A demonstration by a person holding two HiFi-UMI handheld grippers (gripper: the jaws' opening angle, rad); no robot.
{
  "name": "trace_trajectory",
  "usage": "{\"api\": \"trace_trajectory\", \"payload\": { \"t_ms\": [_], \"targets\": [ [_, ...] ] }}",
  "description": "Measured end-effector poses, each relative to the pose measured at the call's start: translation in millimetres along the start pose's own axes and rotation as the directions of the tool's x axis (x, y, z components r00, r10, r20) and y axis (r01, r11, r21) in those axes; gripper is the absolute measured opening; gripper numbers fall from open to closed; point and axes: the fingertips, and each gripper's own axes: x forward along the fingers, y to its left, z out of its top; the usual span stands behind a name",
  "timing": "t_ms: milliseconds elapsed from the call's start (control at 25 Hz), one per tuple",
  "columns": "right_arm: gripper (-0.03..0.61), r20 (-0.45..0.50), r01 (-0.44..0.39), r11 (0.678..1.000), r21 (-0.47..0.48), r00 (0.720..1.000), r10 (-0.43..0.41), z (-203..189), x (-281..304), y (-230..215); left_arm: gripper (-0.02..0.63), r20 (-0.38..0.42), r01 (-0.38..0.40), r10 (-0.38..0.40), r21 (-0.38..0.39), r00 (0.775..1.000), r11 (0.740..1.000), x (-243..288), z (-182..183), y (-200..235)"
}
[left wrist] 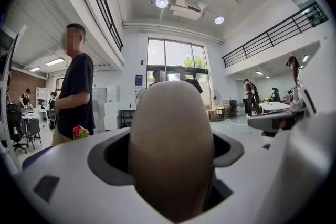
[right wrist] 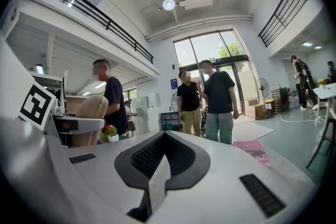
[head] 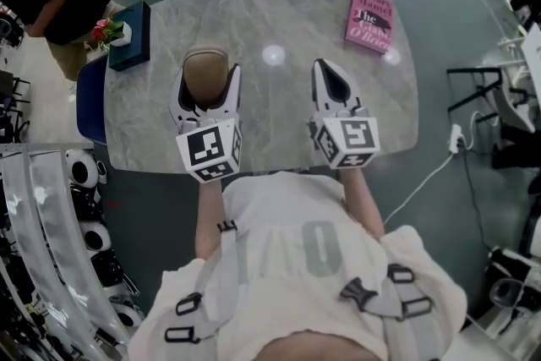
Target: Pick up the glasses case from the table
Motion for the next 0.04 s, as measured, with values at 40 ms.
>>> {"api": "trace_trajectory", "payload": {
  "t_ms": [40],
  "targets": [
    [0.000, -0.001, 0.003, 1.000, 0.002, 1.000, -0.003, -0.5, -0.6, -1.0, 0.397, 0.001, 0.001, -0.001, 0.000, 1.000, 1.000, 0.1, 0.2, -0.6]
  ]
}}
